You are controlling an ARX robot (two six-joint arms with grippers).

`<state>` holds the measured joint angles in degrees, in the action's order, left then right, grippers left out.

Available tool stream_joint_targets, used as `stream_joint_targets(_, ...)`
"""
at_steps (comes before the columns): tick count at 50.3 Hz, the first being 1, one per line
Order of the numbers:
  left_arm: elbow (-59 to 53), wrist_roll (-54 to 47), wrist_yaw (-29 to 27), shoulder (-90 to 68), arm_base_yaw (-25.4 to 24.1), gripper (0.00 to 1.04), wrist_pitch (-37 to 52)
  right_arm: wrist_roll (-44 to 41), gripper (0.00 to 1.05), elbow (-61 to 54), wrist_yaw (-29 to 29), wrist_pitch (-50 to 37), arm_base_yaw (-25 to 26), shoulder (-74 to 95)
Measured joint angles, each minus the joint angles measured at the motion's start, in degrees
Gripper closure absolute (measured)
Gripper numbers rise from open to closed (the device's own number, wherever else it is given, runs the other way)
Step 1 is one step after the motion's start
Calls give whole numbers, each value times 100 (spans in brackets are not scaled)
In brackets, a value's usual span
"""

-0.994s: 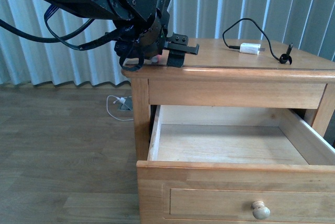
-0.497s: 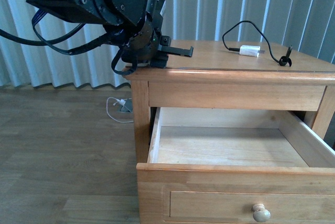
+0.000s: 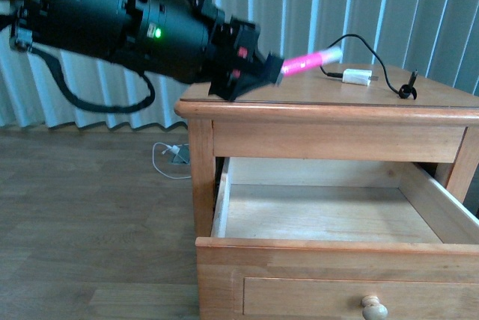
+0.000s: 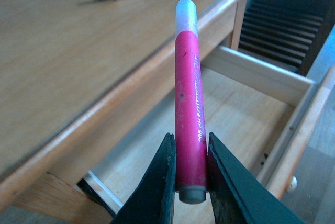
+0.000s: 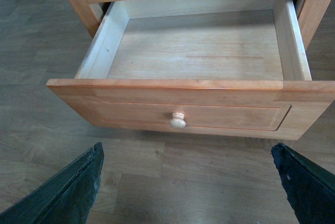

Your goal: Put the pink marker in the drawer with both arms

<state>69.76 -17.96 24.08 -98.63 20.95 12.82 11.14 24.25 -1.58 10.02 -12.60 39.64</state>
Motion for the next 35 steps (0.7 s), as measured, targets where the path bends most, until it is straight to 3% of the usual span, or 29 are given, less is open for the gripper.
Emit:
stream_joint_targets(14, -286, -691, -326, -494, 136, 90, -85, 0, 8, 0, 0, 0, 0, 0)
stream_joint_targets(35, 496, -481, -839, -1803, 293, 90, 321, 0, 8, 0, 0, 0, 0, 0)
